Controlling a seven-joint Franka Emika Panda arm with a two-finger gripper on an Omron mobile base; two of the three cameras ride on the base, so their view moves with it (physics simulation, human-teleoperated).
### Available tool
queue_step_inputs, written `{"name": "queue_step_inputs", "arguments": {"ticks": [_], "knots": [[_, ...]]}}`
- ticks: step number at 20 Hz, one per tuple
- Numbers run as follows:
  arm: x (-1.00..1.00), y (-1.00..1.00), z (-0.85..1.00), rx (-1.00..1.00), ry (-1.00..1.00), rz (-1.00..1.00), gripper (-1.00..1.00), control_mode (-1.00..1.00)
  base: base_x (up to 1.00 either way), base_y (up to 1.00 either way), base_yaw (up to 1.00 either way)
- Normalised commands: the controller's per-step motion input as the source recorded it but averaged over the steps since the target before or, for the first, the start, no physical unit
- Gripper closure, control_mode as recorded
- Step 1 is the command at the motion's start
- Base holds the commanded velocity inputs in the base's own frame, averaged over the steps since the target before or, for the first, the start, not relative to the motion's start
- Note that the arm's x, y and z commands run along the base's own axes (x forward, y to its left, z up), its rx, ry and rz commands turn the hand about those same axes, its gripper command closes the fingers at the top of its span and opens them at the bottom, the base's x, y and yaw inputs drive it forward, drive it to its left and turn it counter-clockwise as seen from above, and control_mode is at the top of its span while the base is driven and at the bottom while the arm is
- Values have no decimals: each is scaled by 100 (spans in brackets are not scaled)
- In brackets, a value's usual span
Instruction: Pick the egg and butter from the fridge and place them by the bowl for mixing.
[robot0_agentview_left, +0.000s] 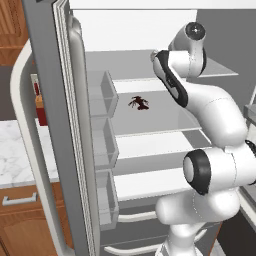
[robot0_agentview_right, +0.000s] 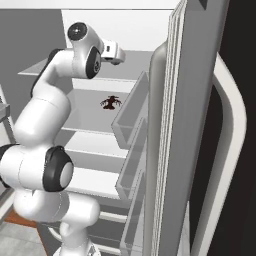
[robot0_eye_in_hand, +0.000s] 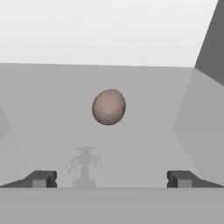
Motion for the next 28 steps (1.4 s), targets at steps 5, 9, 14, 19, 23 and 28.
{"name": "queue_step_inputs", "arguments": {"ticks": [5, 9, 14, 19, 23, 28], "knots": [[22, 2, -7, -4, 0, 0, -100, -100, 0, 0, 0], [23, 0, -2, 0, 0, 0, -100, -100, 0, 0, 0], [19, 0, -5, 0, 0, 0, -100, -100, 0, 0, 0], [22, 0, -9, 0, 1, 0, -100, -100, 0, 0, 0], [37, 0, -7, 0, 0, 0, -100, -100, 0, 0, 0], [36, 0, -1, 1, 2, 0, -100, -100, 0, 0, 0]]}}
